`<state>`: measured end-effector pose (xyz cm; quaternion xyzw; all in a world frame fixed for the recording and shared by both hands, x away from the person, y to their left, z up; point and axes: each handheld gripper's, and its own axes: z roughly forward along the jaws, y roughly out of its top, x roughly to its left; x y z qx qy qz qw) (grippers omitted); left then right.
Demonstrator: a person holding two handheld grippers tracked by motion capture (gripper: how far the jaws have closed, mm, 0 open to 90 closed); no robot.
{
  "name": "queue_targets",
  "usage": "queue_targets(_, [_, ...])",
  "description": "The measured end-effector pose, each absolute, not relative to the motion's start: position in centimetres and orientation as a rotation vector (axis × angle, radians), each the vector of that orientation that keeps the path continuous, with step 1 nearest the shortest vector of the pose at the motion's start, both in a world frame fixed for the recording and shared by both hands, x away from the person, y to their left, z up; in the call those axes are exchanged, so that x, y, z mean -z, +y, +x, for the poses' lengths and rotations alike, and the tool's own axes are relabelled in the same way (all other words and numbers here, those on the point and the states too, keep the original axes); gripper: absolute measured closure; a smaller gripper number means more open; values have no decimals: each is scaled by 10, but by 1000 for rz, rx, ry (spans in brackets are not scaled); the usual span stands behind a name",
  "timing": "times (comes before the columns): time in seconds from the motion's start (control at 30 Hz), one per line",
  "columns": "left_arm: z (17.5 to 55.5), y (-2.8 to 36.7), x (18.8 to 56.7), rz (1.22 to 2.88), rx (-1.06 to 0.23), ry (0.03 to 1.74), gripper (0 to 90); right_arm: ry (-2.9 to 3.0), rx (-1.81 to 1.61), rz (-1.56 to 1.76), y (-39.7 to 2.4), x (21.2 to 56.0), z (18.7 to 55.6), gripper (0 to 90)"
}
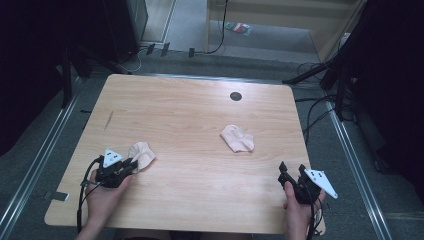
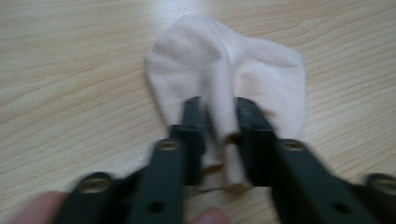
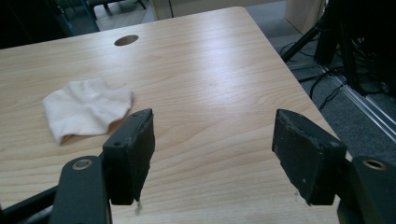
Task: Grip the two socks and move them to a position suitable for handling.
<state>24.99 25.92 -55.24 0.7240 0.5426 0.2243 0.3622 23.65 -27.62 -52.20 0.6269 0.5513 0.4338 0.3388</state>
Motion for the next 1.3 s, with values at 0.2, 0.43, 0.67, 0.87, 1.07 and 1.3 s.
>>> queue_targets(0.2, [244,257,547,1819,-556,1346,858,1478,-1130,1566,-258,513,233,307])
queue_targets(0.43, [232,233,526,1747,-515,1231,858,1518,-1167,1501,-236,500,229,307])
queue_targets(0.67, [215,197,514,1753,-457,1126,858,1581,-1221,1448,-206,492,222,304])
queue_targets(0.87, [202,157,516,1825,-418,1026,858,1656,-1273,1427,-182,493,219,302])
queue_targets(1.07, [198,135,531,1896,-377,1003,857,1723,-1279,1405,-164,498,218,302])
queue_targets(1.3, [201,128,541,1917,-287,992,629,1773,-1280,1408,-152,505,218,303])
